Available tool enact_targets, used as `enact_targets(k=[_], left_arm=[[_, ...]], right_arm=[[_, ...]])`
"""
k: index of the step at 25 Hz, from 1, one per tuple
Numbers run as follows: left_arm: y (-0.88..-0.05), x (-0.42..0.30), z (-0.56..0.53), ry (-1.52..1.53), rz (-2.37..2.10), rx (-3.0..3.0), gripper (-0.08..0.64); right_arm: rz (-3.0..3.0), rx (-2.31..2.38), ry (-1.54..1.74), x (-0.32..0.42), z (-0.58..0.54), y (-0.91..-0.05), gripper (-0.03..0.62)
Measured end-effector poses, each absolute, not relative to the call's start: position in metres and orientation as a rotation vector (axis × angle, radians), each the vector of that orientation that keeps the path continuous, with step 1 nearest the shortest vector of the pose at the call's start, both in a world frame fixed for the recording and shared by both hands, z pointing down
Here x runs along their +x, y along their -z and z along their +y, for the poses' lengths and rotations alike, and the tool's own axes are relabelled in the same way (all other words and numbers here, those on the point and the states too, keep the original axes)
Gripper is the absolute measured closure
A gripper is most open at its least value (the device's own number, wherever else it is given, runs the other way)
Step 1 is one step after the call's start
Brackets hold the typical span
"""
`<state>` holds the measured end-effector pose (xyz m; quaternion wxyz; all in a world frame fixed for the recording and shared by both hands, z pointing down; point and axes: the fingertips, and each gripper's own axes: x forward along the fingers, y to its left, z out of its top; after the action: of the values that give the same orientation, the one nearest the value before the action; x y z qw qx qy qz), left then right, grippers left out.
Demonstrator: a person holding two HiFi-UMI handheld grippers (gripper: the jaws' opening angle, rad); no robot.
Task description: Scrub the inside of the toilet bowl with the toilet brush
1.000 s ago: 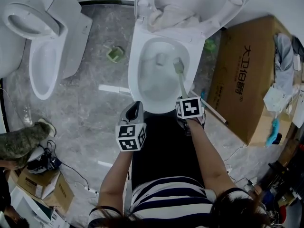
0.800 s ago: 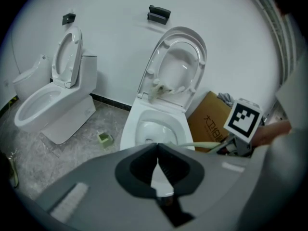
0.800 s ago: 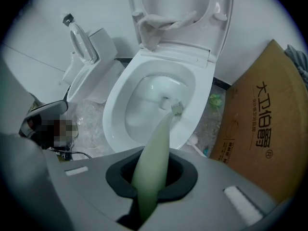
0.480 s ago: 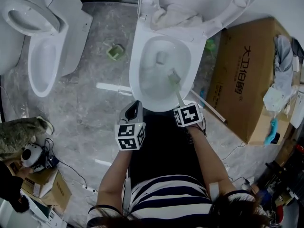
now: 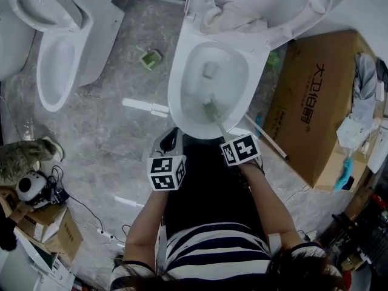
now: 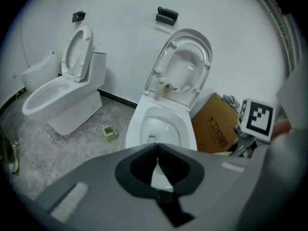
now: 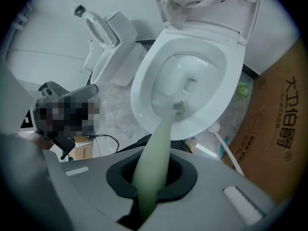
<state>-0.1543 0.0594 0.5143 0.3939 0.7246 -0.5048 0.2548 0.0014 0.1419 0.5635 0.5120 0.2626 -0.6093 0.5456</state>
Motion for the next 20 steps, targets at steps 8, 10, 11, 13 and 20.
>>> enact_targets(k=[8, 10, 11, 13, 20], left_arm=[[-0.518, -0.161, 0.064, -0.638, -1.315, 1.804, 0.56], [-0.52, -0.164, 0.064, -0.639, -1.327, 1.794, 0.56], [-0.521, -0.166, 0.063, -0.638, -1.333, 1.788, 0.56], [-0.522, -0.169, 0.062, -0.636, -1.345, 1.778, 0.56], [-0.526, -0.169, 0.058, -0.642, -1.365, 1.763, 0.56]], right_arm=[[-1.549, 0.558, -1.364, -0.031, 0.14, -0.56, 0.58], [-1.571, 0.548, -1.363, -0.038, 0.137, -0.561, 0.58], [-1.582, 0.544, -1.362, -0.041, 0.136, -0.561, 0.58], [-1.602, 0.541, -1.368, -0.047, 0.131, -0.561, 0.581], [-1.659, 0.545, -1.375, -0.054, 0.114, -0.563, 0.581]])
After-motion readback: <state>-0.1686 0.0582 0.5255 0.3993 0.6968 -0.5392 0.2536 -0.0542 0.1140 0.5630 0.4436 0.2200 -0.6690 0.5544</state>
